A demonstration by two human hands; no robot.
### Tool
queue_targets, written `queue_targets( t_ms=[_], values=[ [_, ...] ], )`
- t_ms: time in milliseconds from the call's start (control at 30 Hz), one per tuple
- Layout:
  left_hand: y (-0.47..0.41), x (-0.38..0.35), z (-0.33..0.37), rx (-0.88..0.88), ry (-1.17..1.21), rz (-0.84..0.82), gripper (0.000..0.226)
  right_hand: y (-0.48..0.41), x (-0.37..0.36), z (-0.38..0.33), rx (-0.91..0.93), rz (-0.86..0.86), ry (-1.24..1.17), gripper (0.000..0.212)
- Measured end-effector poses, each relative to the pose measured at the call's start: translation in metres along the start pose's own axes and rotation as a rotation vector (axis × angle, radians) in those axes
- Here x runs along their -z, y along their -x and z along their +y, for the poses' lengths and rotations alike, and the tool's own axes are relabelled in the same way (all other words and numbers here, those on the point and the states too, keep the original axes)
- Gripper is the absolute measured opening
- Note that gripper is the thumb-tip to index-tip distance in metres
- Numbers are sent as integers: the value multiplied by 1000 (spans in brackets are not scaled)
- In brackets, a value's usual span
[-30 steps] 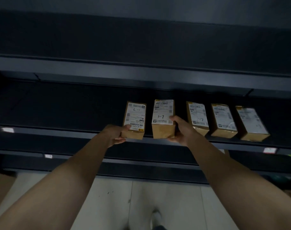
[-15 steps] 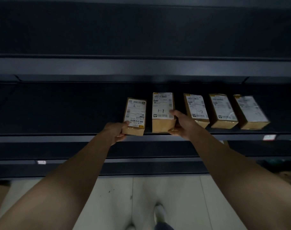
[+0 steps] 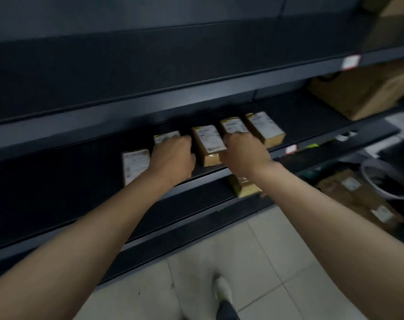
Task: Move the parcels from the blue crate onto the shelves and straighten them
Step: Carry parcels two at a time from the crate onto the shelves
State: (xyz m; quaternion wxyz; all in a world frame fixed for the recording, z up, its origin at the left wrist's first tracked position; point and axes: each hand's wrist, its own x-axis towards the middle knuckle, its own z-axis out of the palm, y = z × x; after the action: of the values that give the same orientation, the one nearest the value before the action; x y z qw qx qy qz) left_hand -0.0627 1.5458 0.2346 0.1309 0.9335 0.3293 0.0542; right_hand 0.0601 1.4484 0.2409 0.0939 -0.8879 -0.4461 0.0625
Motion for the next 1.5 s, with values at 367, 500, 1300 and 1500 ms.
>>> queue_targets(
  t_ms=[367, 500, 1300, 1500],
  values=[
    [34, 56, 281, -723, -191, 342, 29, 178, 152, 153, -392, 401, 496, 18],
    [76, 46, 394, -921, -140, 432, 26, 260, 186, 224, -557, 452, 563, 19],
    [322, -126, 911, -1881, 330, 121, 33, 670, 236, 556, -1642, 540, 531, 37],
    [370, -175, 1019, -2106, 305, -113, 32, 750, 227, 626, -1995, 529, 451, 27]
  ],
)
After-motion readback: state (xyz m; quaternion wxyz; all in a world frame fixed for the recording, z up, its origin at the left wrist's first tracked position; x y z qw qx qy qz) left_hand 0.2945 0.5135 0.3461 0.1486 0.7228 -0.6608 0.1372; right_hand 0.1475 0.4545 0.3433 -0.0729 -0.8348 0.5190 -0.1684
